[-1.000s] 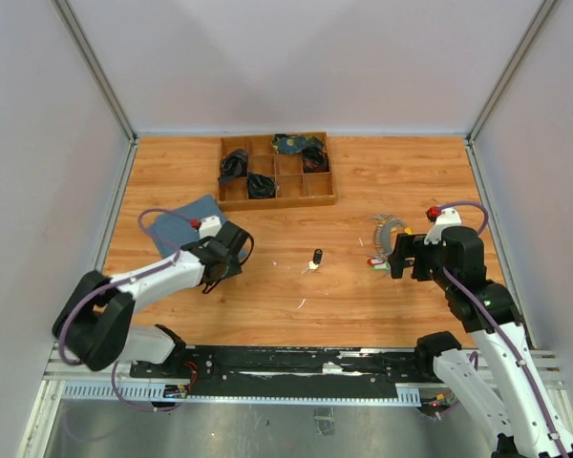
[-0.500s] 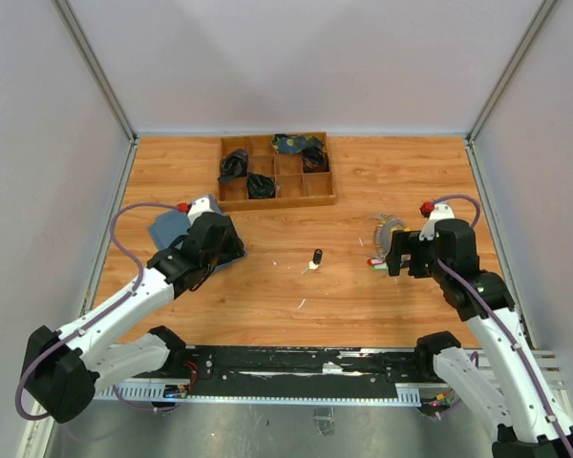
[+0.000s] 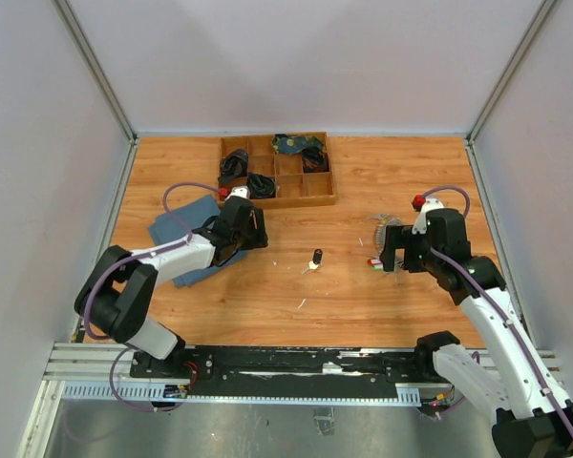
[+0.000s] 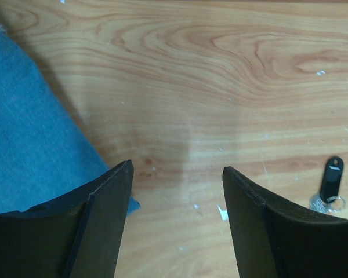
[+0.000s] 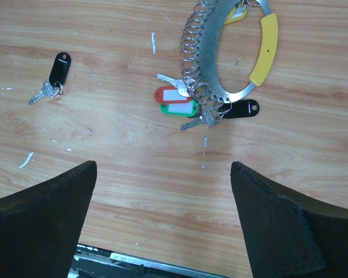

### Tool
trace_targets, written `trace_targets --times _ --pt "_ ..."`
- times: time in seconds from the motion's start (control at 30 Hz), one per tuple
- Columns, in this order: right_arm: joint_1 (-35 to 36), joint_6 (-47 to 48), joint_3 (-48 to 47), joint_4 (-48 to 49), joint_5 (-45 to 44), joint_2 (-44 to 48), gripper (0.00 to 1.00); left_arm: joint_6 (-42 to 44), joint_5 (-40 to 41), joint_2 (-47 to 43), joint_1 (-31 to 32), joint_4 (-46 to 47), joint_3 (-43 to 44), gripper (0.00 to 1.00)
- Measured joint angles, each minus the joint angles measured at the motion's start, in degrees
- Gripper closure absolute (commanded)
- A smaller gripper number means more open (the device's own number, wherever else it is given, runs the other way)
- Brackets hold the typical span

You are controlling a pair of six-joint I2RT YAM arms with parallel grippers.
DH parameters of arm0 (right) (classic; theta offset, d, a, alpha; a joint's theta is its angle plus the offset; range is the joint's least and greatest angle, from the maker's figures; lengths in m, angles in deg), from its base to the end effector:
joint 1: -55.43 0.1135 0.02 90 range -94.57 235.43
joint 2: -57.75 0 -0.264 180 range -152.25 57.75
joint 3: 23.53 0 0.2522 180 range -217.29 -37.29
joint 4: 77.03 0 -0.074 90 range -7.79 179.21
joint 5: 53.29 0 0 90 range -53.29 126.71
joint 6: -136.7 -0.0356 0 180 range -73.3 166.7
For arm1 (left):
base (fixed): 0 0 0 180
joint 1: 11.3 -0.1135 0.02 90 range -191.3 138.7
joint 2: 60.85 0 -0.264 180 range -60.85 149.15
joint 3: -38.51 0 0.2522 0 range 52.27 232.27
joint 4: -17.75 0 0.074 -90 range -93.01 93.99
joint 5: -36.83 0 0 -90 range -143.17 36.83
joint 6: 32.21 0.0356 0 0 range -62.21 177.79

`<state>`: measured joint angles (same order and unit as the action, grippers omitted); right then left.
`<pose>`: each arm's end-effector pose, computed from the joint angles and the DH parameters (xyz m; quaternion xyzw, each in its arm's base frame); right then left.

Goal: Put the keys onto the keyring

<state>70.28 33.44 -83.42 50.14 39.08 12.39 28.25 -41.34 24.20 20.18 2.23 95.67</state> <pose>0.1587 0.0436 0.2967 -0.0215 0.8995 0.1239 0.4184 0.2590 -0.1500 0.1837 -0.0253 0.9141 -0.1182 0.3869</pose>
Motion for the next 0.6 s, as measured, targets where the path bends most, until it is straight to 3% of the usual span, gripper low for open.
trace_targets --times 0.43,0.6 --pt "0.0 0.04 0.42 1.55 0.0 -2.78 0.02 0.83 -2.47 6.75 -7.21 4.61 0.44 0.32" --pt "0.0 0.04 0.76 2.12 0.02 -3.19 0.02 -2.75 1.62 5.86 -8.15 2.71 -0.63 0.3"
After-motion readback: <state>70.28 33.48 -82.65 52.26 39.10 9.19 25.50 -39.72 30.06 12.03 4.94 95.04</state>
